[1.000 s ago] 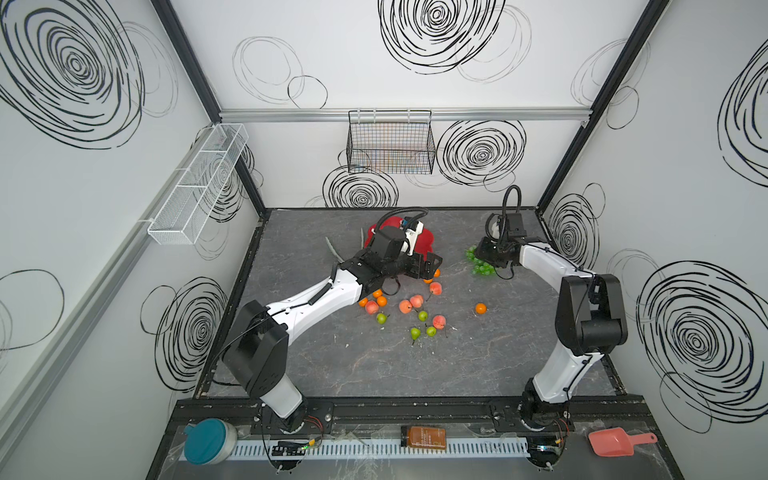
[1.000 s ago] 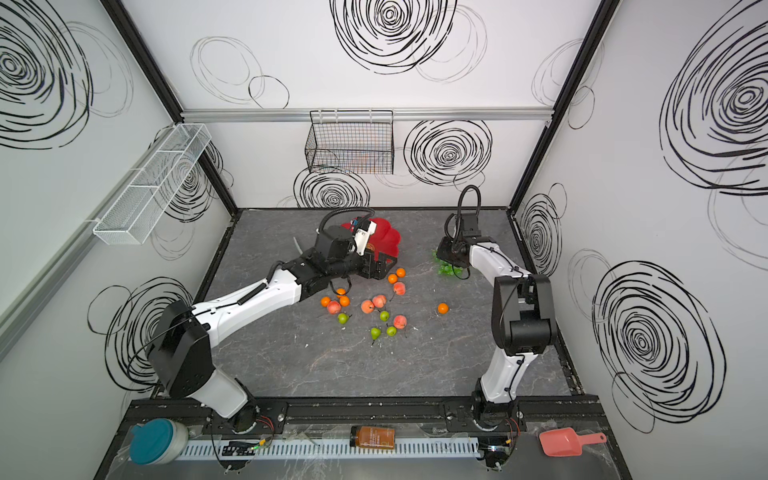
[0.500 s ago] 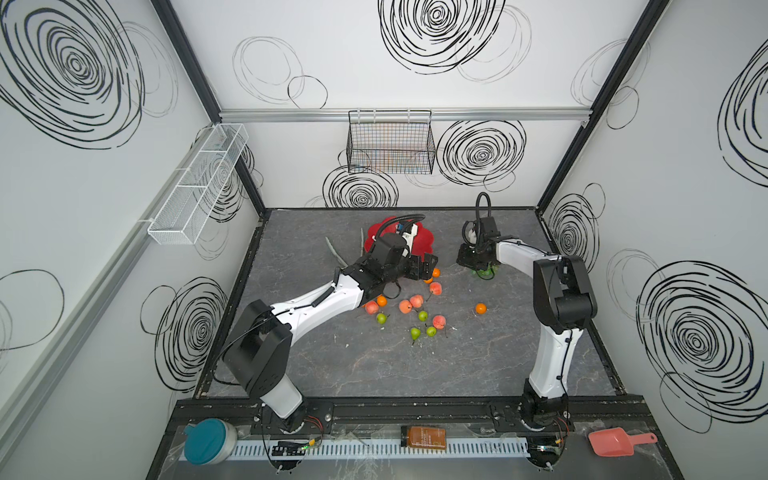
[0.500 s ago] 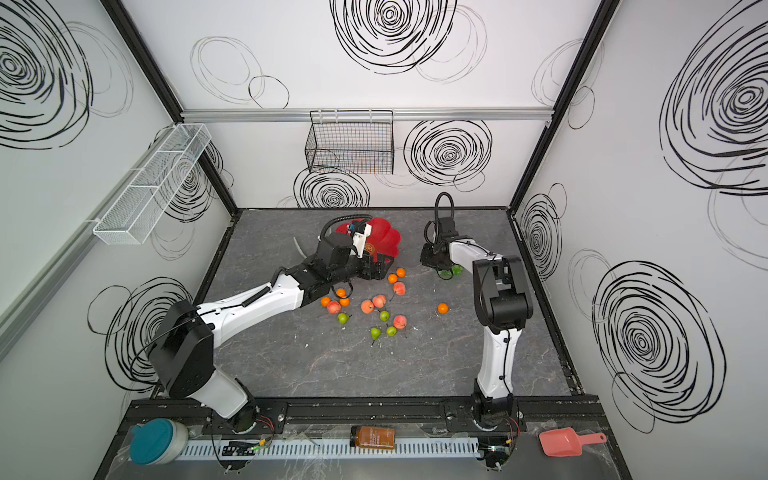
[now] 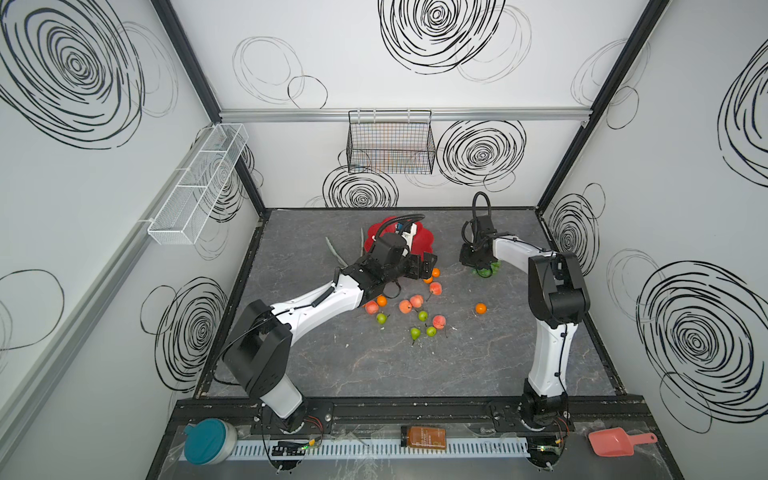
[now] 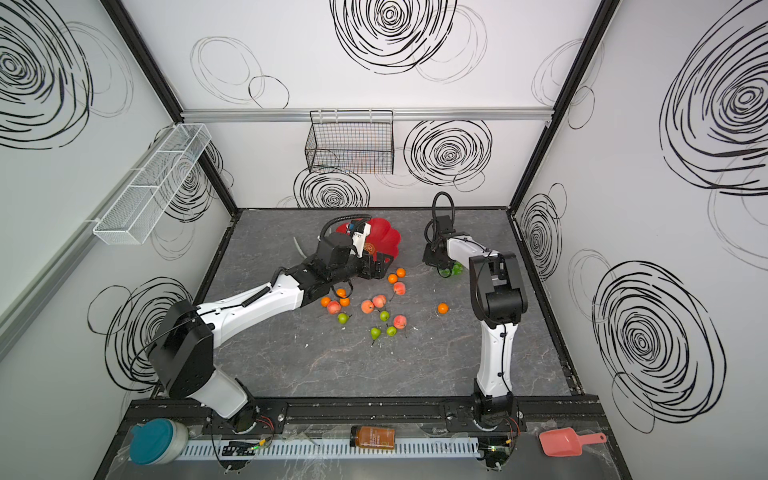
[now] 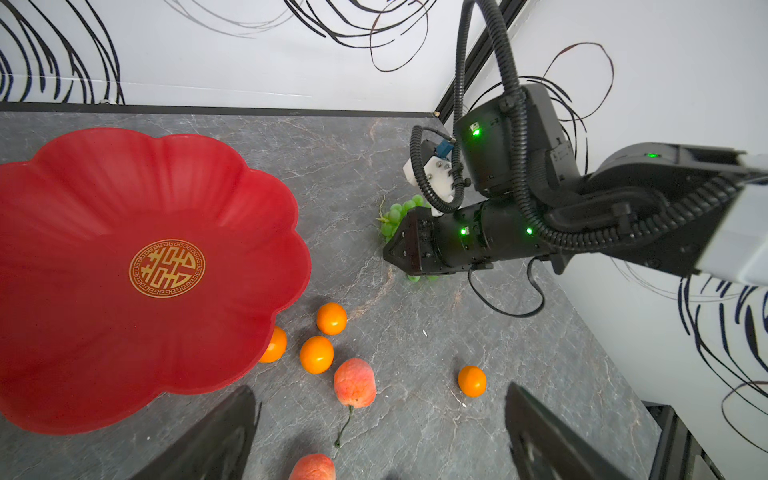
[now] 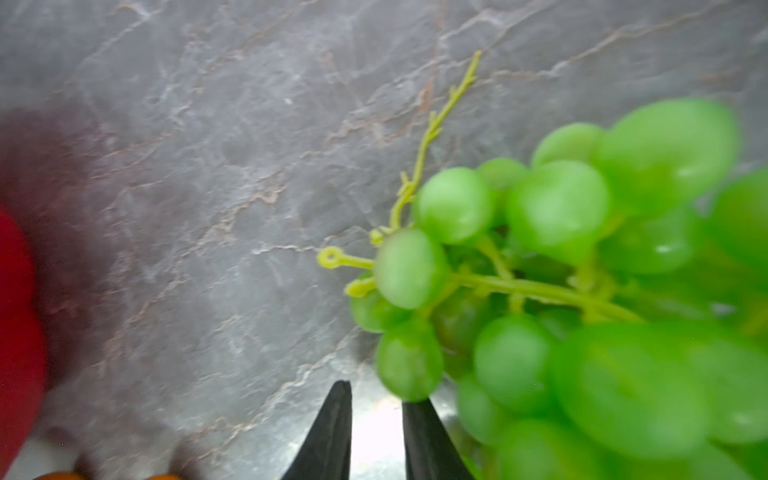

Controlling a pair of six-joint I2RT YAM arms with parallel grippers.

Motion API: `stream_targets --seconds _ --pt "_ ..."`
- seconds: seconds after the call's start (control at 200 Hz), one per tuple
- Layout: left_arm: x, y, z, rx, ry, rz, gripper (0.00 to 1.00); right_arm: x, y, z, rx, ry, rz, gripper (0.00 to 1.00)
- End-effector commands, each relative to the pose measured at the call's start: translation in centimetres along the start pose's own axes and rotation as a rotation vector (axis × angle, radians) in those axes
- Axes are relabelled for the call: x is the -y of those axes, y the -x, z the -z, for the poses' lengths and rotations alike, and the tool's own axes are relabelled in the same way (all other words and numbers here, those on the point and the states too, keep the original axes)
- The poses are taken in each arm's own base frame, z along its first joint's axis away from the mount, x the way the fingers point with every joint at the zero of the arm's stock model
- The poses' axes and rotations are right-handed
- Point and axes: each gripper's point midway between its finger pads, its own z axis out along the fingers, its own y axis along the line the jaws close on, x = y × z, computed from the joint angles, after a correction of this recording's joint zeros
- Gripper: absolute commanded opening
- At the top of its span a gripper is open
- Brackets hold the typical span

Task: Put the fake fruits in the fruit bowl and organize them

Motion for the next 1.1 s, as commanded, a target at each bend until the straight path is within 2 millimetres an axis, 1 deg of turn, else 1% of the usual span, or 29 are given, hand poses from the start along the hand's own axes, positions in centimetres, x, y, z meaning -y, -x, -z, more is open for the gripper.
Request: stream_targets --seconds 0.0,0.095,0.24,0.355,0.445,0.54,0.605,0.655,0.745,0.815,0.956,1.096 --pt "1.0 1.2 0.1 0.031 -0.034 -0.010 0.96 3.1 0.2 2.3 0.034 -0.109 -0.042 0.26" --pt "1.5 0.6 -0.1 0.018 -0.030 -0.019 0.96 5.1 0.5 3.1 0.056 -0.147 -0.078 0.25" --pt "3.0 -0.6 -0.5 -0.008 -0.043 -0.048 0.96 8.6 0.9 3.8 0.061 -0.195 -0.138 0.25" --pt "4.3 -1.7 -0.8 -0.033 -0.065 -0.065 0.96 11.1 1.5 4.3 0.071 -0.207 -0.192 0.26" --pt "5.1 -2.4 -1.0 -0.049 -0.075 -0.075 0.96 12.3 1.8 4.6 0.071 -0.208 -0.222 0.27" --pt "5.5 -2.7 -1.1 -0.058 -0.083 -0.078 0.96 12.6 2.2 5.3 0.094 -0.208 -0.228 0.27" --pt "5.6 -2.7 -1.1 -0.061 -0.087 -0.078 0.96 12.0 2.7 6.2 0.133 -0.170 -0.222 0.27" --pt "5.6 -2.6 -1.1 -0.062 -0.091 -0.077 0.96 11.0 2.8 6.8 0.159 -0.116 -0.214 0.27" --pt "5.5 -2.2 -0.9 -0.056 -0.102 -0.072 0.96 8.3 3.0 7.7 0.190 0.004 -0.171 0.27" --pt "4.8 -1.6 -0.8 -0.050 -0.102 -0.057 0.96 6.1 2.7 7.9 0.191 0.054 -0.118 0.27" --pt "3.1 -0.2 -0.4 -0.034 -0.112 -0.025 0.96 2.8 2.7 8.2 0.207 0.066 -0.013 0.29" --pt "1.7 1.1 0.2 -0.026 -0.143 0.007 0.96 0.3 2.6 7.2 0.183 -0.030 0.133 0.29"
